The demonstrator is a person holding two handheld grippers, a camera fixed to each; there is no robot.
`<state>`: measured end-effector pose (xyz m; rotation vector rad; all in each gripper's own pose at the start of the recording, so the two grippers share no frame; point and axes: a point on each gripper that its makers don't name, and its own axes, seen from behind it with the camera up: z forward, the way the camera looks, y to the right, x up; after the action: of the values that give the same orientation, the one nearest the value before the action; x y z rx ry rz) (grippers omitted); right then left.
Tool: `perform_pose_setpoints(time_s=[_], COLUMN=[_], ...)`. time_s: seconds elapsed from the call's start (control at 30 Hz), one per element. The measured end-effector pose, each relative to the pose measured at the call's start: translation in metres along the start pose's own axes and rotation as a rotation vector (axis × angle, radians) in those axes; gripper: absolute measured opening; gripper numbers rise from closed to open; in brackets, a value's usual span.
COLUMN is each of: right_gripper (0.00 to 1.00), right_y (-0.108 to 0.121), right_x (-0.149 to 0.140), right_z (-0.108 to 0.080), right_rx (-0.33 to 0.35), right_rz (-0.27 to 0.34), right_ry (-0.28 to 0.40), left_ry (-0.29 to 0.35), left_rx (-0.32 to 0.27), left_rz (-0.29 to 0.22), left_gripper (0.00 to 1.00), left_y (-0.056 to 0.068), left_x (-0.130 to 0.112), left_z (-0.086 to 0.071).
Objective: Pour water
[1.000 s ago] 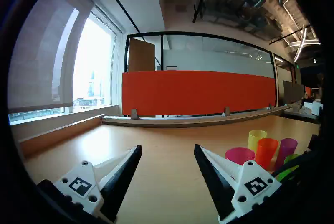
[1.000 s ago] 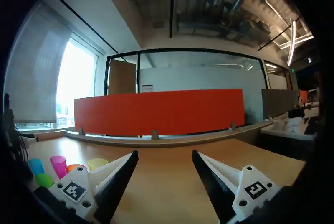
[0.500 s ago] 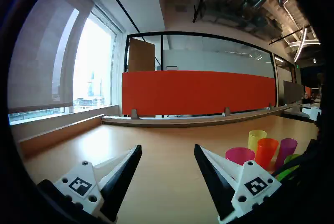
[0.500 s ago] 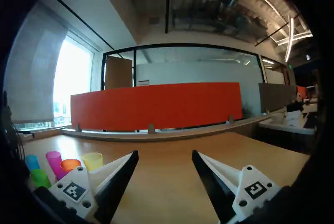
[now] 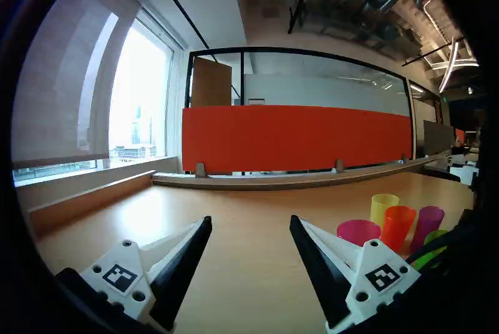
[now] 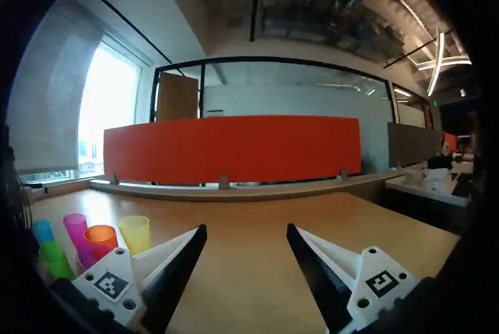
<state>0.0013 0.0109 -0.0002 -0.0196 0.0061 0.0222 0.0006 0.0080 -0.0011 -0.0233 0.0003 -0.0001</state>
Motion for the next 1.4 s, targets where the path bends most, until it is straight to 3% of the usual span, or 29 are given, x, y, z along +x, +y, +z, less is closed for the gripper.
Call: perform_pose_setpoints(time_s=[1.4], right_gripper=[0.99], right_y=[-0.0081], right_x=[0.0003], right_z=[-0.0009], right_rx=[0.006], right_rz=[-0.023], right_ry=[-0.007], left_ry=[0.0], left_rx=[0.0], left_rz=[0.0], left_gripper=[0.93], left_y=[-0.0004], left_x=[-0.0001], left_z=[-0.0004])
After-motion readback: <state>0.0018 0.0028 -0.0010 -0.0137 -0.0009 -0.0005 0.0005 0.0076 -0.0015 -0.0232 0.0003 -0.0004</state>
